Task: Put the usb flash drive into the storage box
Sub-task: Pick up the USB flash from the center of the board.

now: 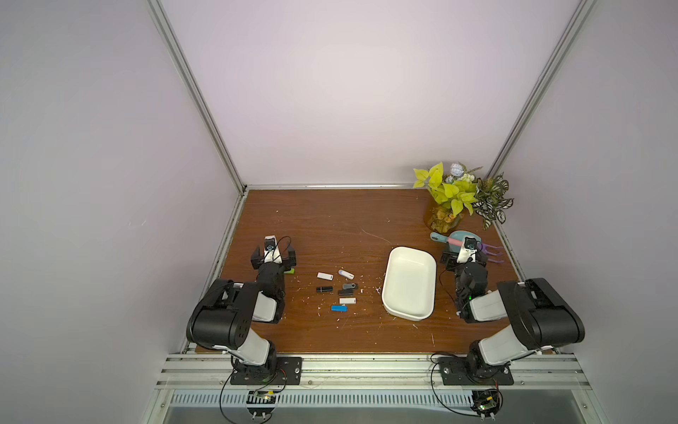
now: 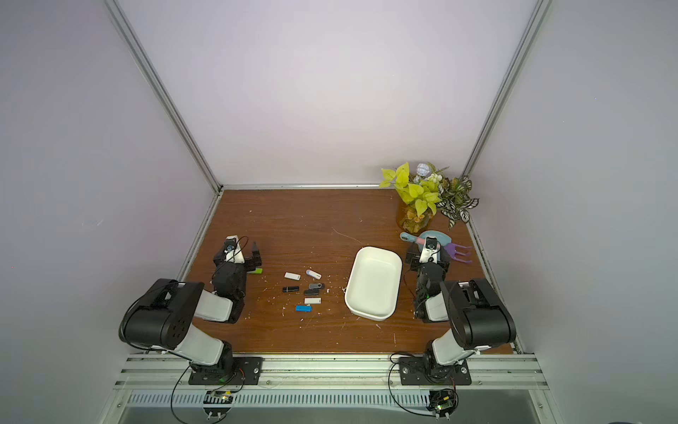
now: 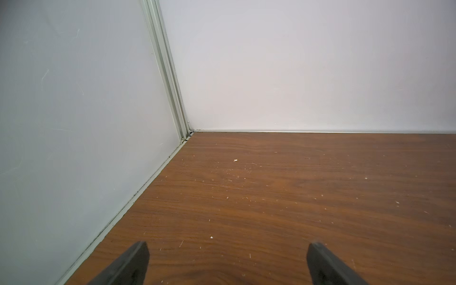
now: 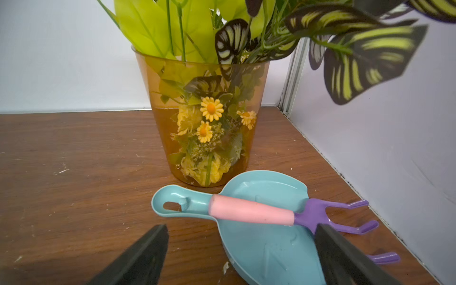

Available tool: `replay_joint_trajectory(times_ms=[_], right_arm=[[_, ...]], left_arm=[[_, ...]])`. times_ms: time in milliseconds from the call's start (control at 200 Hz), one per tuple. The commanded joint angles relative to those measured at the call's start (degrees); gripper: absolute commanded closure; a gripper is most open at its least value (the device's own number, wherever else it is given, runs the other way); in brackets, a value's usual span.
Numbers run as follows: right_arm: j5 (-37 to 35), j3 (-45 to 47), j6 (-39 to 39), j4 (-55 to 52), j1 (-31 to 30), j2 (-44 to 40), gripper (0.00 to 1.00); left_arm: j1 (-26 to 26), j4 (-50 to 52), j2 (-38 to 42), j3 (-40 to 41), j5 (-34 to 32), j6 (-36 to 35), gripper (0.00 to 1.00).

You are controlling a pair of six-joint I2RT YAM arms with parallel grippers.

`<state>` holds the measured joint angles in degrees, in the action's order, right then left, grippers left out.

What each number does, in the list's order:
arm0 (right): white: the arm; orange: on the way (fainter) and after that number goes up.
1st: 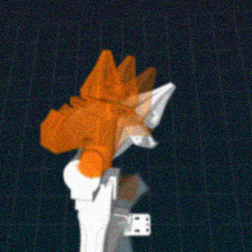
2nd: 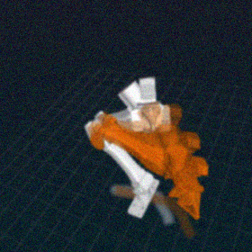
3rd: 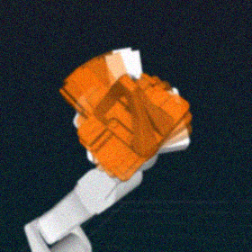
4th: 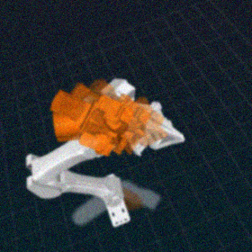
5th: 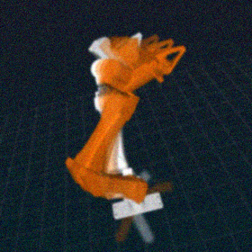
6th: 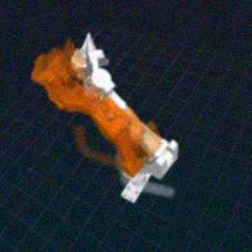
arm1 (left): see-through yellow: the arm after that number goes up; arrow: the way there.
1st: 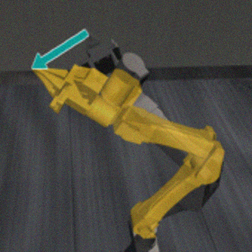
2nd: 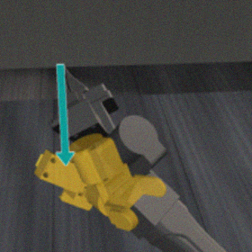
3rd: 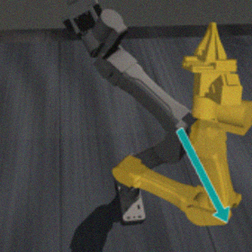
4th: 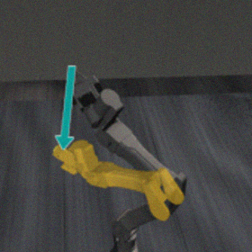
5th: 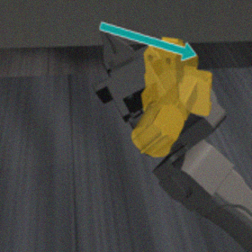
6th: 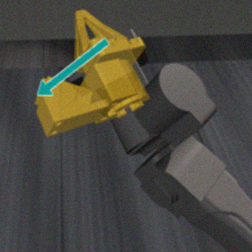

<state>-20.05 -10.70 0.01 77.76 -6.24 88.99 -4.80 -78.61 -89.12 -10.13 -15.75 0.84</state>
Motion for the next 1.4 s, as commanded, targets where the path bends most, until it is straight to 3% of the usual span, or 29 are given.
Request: replay_joint_trajectory(times_ms=[0, 1136, 1286, 1361, 1391], right_arm=[[0.54, -0.20, 0.61, 1.53, 0.24, -0.27, 0.01], [0.54, -0.27, 0.68, 1.38, 0.25, -0.22, 0.01], [-2.38, -0.49, 0.47, -1.21, -0.82, -2.34, 0.01], [-1.63, 0.51, -1.15, -1.07, -1.62, -4.24, 0.00], [-6.30, 1.42, -2.17, 1.66, -2.69, -5.63, 0.00]], left_arm=[[0.75, -0.40, -0.16, -0.25, 0.22, 0.37, 0.01], [0.84, -0.89, 0.14, -0.12, 0.54, -0.07, 0.01], [-0.70, 14.81, 15.97, -2.52, 0.15, -1.10, 0.01], [-1.00, 15.77, 23.42, -0.94, -0.25, 8.75, 0.01], [-1.05, 16.10, 26.09, 0.10, -0.41, 13.15, 0.01]])
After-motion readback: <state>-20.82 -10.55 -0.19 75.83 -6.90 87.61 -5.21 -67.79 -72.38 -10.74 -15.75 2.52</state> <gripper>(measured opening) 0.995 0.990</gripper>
